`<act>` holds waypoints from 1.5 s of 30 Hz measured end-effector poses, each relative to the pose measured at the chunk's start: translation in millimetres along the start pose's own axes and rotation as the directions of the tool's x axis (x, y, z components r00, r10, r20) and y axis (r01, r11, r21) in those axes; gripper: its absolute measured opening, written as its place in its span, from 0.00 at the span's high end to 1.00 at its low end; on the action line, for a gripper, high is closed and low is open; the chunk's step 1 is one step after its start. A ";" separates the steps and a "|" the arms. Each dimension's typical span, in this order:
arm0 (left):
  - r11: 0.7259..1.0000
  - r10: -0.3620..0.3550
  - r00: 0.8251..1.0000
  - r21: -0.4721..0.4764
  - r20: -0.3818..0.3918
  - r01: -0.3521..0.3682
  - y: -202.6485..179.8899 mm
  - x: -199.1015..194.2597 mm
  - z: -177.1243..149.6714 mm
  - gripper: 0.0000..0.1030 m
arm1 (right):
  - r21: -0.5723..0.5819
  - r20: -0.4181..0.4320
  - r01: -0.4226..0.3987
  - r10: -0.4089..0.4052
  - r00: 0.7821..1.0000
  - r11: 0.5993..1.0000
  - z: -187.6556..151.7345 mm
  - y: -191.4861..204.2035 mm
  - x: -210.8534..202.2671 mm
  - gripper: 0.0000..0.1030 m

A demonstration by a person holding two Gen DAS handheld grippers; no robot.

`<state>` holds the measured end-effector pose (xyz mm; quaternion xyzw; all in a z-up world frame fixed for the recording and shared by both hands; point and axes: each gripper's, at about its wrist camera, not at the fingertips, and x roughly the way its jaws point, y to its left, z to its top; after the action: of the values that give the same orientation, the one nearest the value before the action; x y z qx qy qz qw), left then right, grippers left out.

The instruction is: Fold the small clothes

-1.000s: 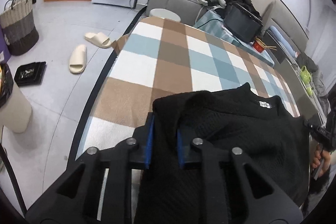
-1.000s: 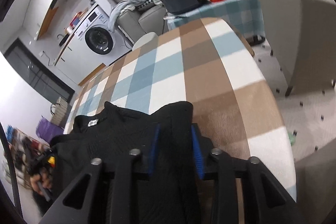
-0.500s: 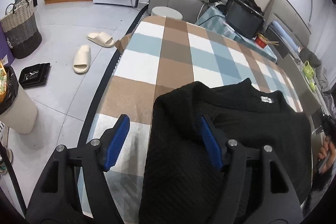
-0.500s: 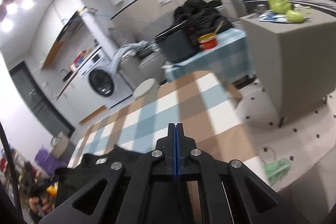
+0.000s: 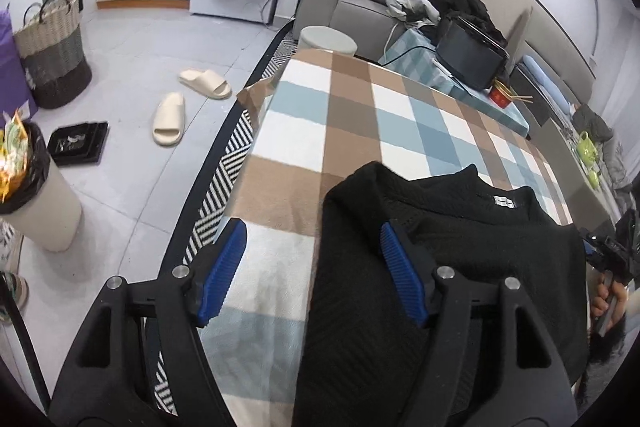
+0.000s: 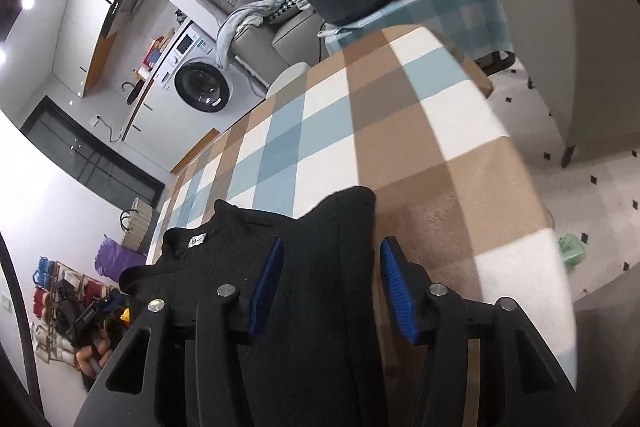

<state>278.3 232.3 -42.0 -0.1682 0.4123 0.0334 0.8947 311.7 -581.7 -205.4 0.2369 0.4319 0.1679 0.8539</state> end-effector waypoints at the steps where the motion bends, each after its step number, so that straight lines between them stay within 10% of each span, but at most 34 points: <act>1: 1.000 0.004 1.000 -0.004 -0.004 -0.004 2.7 -1.4 -1.5 0.35 | -0.016 0.008 0.013 -0.013 1.000 1.000 1.1 2.5 2.9 0.50; 6: 1.000 0.013 1.000 0.007 -0.018 -0.013 7.5 -3.7 -10.6 0.35 | -0.122 0.055 0.057 -0.051 0.997 0.991 4.6 17.6 6.4 0.93; 9: 0.997 0.021 0.999 0.070 -0.030 -0.019 -4.0 2.7 -14.7 0.35 | -0.163 0.144 -0.039 0.063 0.988 0.986 2.1 26.3 -16.5 0.94; 13: 0.992 0.033 0.999 0.121 -0.039 -0.028 -20.6 23.6 -9.6 0.35 | -0.188 0.242 -0.115 0.160 0.957 0.975 0.4 33.8 -46.2 0.94; 18: 0.991 0.025 0.999 0.132 -0.026 -0.021 -32.1 52.6 8.1 0.40 | -0.180 0.203 -0.051 0.088 0.975 0.982 -0.4 32.9 -39.0 0.94; 22: 0.994 -0.029 0.999 0.105 -0.031 0.032 -32.4 65.3 16.1 0.83 | -0.169 0.177 -0.036 0.066 0.982 0.985 -2.9 29.0 -32.2 0.94; 25: 0.992 -0.039 0.999 0.122 0.003 0.038 -34.6 62.3 16.8 0.94 | -0.158 0.169 -0.034 0.061 0.984 0.987 -2.9 25.0 -30.4 0.94; 35: 0.990 -0.124 0.977 0.087 0.174 0.111 -40.1 3.4 29.6 0.96 | -0.166 0.251 -0.080 0.121 0.961 0.983 4.7 35.7 -52.4 0.94; 40: 0.997 -0.068 0.978 0.054 0.198 0.059 -45.5 7.9 54.0 0.95 | -0.146 0.297 0.042 0.003 0.955 0.988 29.4 44.5 -46.7 0.94; 45: 1.000 0.000 0.996 0.026 0.086 -0.002 -42.2 30.7 46.0 0.72 | -0.059 0.198 0.155 -0.141 0.970 0.986 32.2 27.2 -24.5 0.54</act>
<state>340.3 205.2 -25.7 -0.1547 0.3741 0.0355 0.9137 321.8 -579.5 -157.8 0.1875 0.3569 0.0958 0.9101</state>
